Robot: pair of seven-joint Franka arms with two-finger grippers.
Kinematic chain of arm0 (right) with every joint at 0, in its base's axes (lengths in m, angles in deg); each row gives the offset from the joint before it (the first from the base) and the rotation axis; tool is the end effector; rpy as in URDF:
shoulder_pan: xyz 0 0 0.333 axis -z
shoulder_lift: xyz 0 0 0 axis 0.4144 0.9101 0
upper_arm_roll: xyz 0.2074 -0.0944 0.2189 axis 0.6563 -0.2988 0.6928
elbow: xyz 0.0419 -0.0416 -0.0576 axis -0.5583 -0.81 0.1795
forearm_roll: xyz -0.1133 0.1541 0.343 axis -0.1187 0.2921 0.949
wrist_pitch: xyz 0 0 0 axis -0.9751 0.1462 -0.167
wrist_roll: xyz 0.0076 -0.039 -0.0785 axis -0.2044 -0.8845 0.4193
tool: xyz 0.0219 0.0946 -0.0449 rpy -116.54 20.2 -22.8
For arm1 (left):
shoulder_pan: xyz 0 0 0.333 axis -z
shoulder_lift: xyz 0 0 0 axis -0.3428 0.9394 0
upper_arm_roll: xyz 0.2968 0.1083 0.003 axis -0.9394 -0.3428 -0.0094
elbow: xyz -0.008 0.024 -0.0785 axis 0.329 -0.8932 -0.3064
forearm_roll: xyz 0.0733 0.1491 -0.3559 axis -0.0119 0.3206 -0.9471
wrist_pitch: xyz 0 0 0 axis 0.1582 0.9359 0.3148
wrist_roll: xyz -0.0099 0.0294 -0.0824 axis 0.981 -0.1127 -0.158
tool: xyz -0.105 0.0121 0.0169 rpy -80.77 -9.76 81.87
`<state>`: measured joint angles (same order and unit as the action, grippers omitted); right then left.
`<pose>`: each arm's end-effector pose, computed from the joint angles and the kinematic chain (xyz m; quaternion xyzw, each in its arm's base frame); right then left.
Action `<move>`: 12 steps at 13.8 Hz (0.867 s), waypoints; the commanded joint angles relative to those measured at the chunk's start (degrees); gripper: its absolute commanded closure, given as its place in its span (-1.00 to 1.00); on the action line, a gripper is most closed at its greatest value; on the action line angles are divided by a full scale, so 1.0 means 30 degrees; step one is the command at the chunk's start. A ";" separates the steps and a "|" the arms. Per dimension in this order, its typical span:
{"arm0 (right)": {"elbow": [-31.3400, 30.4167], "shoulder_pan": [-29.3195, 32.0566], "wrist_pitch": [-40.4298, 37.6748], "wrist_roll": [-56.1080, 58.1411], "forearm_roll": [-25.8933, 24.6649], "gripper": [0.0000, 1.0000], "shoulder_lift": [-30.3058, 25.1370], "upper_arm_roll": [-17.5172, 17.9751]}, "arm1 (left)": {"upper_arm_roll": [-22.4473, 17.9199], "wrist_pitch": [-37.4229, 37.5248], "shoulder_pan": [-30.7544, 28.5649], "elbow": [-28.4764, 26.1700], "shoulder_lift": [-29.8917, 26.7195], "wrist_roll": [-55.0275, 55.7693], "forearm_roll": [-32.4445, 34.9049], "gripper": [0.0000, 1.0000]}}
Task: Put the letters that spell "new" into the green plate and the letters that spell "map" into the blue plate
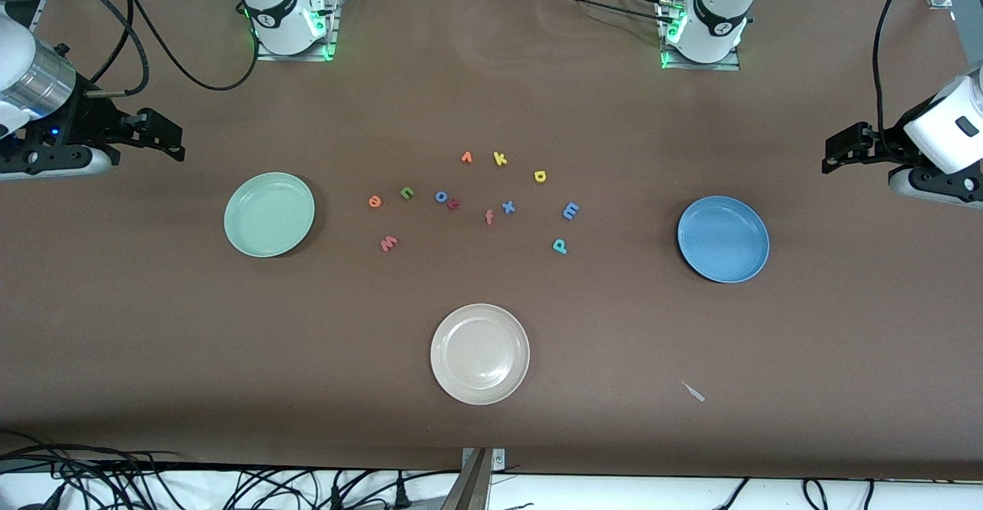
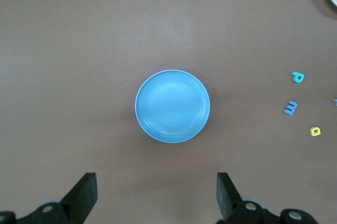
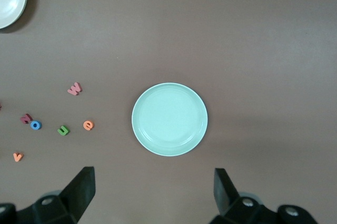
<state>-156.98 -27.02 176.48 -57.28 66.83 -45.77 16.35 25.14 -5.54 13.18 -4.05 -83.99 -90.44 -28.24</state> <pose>0.5602 0.0441 0.5762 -0.9993 -0.0368 0.0082 0.0011 0.5803 -0.0009 0.5792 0.9957 -0.0833 -0.0399 0.0084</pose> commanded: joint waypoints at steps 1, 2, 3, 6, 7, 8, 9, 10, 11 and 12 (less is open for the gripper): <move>0.0255 -0.0032 -0.0505 -0.0677 -0.0346 -1.00 -0.0095 0.0056 | -0.0001 -0.0014 0.0004 -0.0019 -0.0156 -0.0319 -0.0085 -1.00; 0.0313 -0.0032 -0.0506 -0.0683 -0.0346 -1.00 -0.0066 0.0056 | -0.0030 -0.0014 0.0004 -0.0019 -0.0156 -0.0319 -0.0085 -1.00; 0.0314 -0.0061 -0.0477 -0.0654 -0.0346 -1.00 -0.0066 0.0085 | -0.0030 -0.0014 0.0004 -0.0019 -0.0156 -0.0319 -0.0085 -1.00; 0.0139 -0.0061 -0.0535 -0.0770 -0.0346 -1.00 -0.0008 0.0085 | -0.0030 -0.0014 0.0004 -0.0019 -0.0156 -0.0319 -0.0085 -1.00; 0.0051 -0.0061 -0.0536 -0.0800 -0.0346 -1.00 -0.0037 0.0085 | -0.0030 -0.0014 0.0004 -0.0019 -0.0156 -0.0319 -0.0114 -1.00; -0.0008 -0.0061 -0.0536 -0.0800 -0.0317 -1.00 -0.0037 0.0085 | -0.0030 -0.0014 0.0004 -0.0019 -0.0156 -0.0348 -0.0085 -1.00; 0.0020 -0.0061 -0.0536 -0.0800 -0.0317 -1.00 -0.0066 0.0085 | -0.0030 -0.0014 0.0004 -0.0019 -0.0156 -0.0320 -0.0085 -1.00; -0.0008 -0.0061 -0.0565 -0.0800 -0.0288 -1.00 -0.0066 0.0085 | -0.0030 -0.0014 0.0004 -0.0019 -0.0156 -0.0319 -0.0085 -1.00; -0.0038 -0.0061 -0.0594 -0.0829 -0.0288 -1.00 -0.0095 0.0085 | -0.0001 -0.0014 0.0004 -0.0019 -0.0156 -0.0348 -0.0085 -1.00; -0.0038 -0.0061 -0.0623 -0.0829 -0.0259 -1.00 -0.0066 0.0085 | -0.0030 -0.0014 0.0004 -0.0019 -0.0156 -0.0320 -0.0085 -1.00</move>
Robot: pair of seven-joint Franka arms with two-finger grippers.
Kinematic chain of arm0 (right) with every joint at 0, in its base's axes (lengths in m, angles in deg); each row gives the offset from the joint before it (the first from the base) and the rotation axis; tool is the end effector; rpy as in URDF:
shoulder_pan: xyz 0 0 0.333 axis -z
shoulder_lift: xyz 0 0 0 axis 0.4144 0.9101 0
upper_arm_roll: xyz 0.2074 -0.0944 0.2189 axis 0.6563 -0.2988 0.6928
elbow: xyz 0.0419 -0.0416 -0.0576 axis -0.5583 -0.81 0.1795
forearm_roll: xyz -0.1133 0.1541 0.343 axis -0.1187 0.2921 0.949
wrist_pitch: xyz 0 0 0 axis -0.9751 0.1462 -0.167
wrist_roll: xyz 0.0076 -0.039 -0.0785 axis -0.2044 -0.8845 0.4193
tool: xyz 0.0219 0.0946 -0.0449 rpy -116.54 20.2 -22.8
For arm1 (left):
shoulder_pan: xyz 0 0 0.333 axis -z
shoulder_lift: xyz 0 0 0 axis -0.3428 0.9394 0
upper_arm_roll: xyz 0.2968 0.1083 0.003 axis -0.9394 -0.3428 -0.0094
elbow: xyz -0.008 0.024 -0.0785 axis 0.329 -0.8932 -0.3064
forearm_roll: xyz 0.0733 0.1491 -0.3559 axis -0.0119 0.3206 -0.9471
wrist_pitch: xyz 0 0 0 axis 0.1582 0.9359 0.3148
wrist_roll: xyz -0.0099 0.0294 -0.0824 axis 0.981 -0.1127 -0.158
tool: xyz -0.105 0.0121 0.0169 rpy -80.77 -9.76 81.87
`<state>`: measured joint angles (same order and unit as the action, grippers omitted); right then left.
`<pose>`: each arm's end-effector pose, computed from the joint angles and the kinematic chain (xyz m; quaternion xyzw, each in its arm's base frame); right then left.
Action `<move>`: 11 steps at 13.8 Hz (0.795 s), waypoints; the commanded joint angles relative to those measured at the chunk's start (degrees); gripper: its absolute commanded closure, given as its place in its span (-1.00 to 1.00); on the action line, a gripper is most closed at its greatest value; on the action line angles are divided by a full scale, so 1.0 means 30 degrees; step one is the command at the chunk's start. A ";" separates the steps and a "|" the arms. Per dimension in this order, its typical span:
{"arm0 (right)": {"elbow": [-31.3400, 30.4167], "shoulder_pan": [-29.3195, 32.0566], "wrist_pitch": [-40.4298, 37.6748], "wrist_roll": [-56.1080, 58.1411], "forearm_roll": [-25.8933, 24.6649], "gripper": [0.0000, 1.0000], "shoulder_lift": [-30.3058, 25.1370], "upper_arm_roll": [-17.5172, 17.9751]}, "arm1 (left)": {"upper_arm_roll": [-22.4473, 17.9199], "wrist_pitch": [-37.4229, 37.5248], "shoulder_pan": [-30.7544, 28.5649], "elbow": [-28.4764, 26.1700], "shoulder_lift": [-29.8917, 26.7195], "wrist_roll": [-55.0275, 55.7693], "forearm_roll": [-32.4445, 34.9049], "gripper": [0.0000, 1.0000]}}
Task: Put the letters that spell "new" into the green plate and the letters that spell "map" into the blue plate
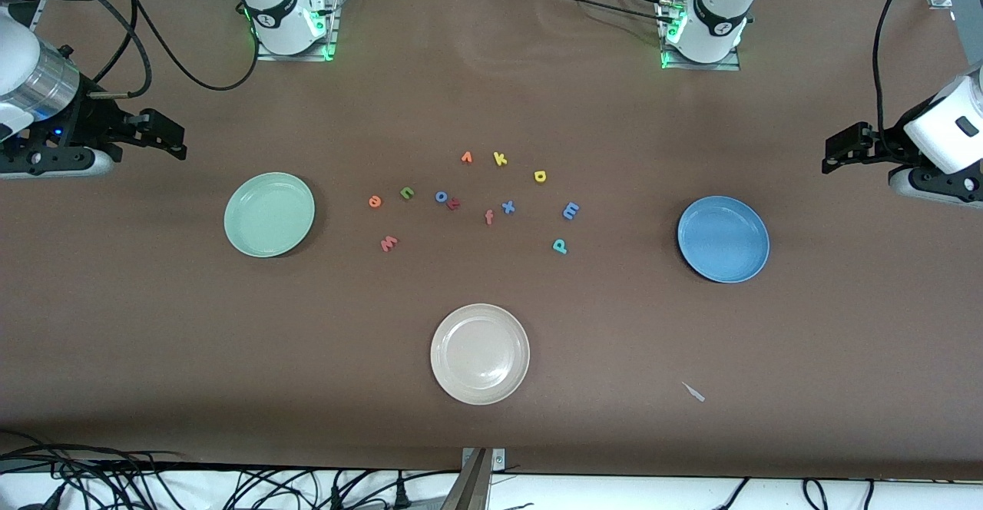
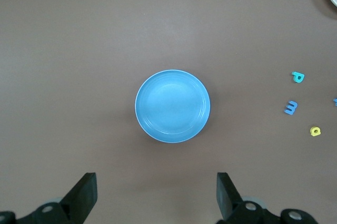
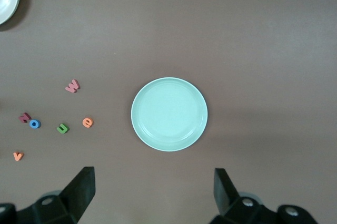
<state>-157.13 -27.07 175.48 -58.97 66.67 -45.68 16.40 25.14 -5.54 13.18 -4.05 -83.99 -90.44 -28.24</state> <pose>0.5584 0.0446 0.5726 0.9996 0.0231 -0.0190 0.0010 0.5803 -0.0009 0.5792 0.9957 -0.0833 -0.0399 0.0084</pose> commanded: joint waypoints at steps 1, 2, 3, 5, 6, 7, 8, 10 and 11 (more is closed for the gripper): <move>-0.0018 -0.0045 -0.0288 -0.0267 -0.0203 -1.00 -0.0125 0.0040 | -0.0030 -0.0014 0.0005 -0.0019 -0.0156 -0.0348 -0.0085 -1.00; -0.0164 -0.0045 -0.0288 -0.0238 -0.0203 -1.00 -0.0125 0.0039 | -0.0030 -0.0014 0.0005 -0.0019 -0.0156 -0.0319 -0.0085 -1.00; -0.0194 -0.0045 -0.0317 -0.0266 -0.0174 -1.00 -0.0154 0.0010 | -0.0030 -0.0014 0.0005 0.0010 -0.0156 -0.0319 -0.0085 -1.00; -0.0194 -0.0045 -0.0317 -0.0266 -0.0145 -1.00 -0.0213 0.0010 | -0.0030 -0.0014 0.0005 -0.0019 -0.0156 -0.0319 -0.0085 -1.00; -0.0194 -0.0045 -0.0317 -0.0267 -0.0145 -1.00 -0.0184 0.0010 | -0.0001 -0.0014 0.0005 -0.0019 -0.0156 -0.0348 -0.0085 -1.00; -0.0194 -0.0045 -0.0317 -0.0267 -0.0116 -1.00 -0.0213 0.0010 | -0.0030 -0.0014 0.0005 -0.0019 -0.0156 -0.0319 -0.0085 -1.00; -0.0194 -0.0045 -0.0346 -0.0267 -0.0115 -1.00 -0.0184 0.0010 | -0.0001 -0.0014 0.0005 -0.0019 -0.0156 -0.0319 -0.0085 -1.00; -0.0223 -0.0045 -0.0317 -0.0267 -0.0115 -1.00 -0.0184 0.0010 | -0.0001 -0.0014 0.0005 -0.0019 -0.0156 -0.0348 -0.0085 -1.00; -0.0224 -0.0045 -0.0317 -0.0267 -0.0115 -1.00 -0.0184 0.0010 | -0.0030 -0.0014 0.0005 -0.0019 -0.0156 -0.0348 -0.0085 -1.00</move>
